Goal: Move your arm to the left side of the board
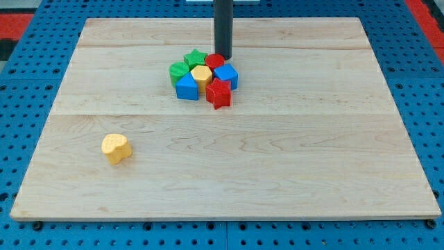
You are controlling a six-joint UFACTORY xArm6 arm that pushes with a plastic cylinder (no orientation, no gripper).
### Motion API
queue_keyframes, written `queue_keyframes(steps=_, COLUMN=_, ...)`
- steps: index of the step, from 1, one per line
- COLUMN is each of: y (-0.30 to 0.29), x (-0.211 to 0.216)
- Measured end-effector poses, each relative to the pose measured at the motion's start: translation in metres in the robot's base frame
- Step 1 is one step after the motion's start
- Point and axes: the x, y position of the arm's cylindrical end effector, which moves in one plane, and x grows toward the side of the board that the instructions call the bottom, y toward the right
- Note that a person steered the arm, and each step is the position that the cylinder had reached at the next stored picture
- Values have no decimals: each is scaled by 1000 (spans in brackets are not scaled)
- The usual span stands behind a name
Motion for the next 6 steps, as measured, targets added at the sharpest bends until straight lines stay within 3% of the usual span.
queue_keyframes(steps=1, y=2, x=-32)
queue_keyframes(steps=2, y=-42, x=-85)
queue_keyframes(steps=3, y=-139, x=-100)
queue_keyframes(steps=4, y=-217, x=-73)
queue_keyframes(steps=6, y=-255, x=107)
